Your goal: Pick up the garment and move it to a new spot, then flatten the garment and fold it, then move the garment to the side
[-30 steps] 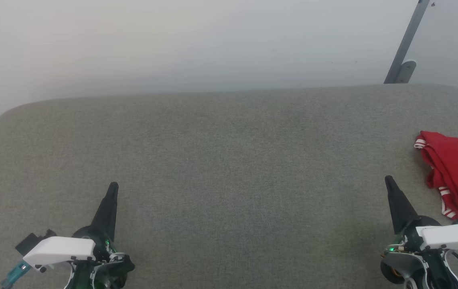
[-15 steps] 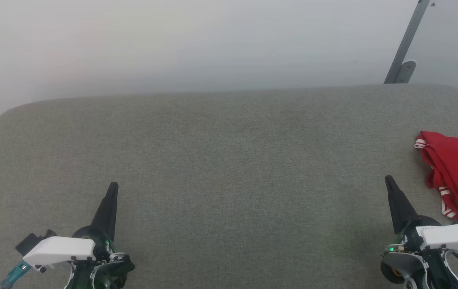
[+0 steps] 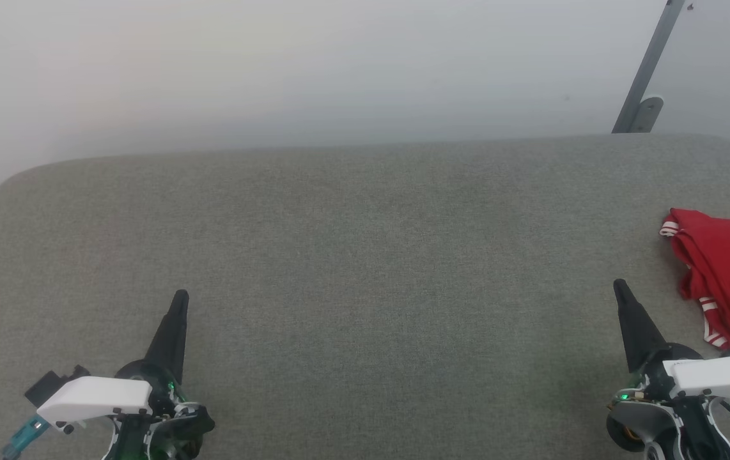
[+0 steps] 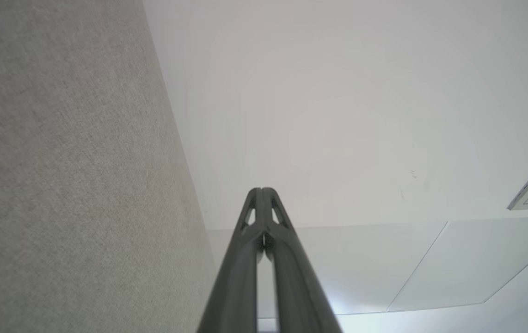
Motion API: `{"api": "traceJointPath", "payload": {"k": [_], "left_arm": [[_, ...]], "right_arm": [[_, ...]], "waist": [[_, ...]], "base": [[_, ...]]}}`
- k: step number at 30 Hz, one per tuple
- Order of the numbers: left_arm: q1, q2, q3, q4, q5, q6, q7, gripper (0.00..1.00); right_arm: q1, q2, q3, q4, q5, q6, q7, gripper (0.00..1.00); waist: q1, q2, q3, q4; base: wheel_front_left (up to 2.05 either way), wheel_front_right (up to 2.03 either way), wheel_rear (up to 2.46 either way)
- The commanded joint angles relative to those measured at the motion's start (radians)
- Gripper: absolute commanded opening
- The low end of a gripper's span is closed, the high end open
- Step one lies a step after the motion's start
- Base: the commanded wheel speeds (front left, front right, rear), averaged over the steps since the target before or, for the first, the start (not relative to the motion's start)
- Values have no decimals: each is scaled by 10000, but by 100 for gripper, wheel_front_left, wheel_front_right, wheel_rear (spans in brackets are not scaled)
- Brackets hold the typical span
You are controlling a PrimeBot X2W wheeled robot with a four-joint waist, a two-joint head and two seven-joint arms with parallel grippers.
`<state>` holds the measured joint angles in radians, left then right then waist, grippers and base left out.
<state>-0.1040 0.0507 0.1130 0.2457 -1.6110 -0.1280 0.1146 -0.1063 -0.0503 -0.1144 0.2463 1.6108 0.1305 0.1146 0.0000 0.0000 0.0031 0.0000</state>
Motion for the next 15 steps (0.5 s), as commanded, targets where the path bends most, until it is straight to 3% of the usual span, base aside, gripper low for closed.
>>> {"api": "traceJointPath", "payload": {"k": [1,15], "left_arm": [[-106,-28,28,-2,-32,-50,30,0],[-106,-28,26,-3,-33,-50,30,0]], "right_arm": [[-46,32,-6,-42,38,4,28,0],[-46,32,-8,-41,39,4,27,0]], "waist": [[0,0,0,0],[0,0,0,0]], "base": [[0,0,0],[0,0,0]]}}
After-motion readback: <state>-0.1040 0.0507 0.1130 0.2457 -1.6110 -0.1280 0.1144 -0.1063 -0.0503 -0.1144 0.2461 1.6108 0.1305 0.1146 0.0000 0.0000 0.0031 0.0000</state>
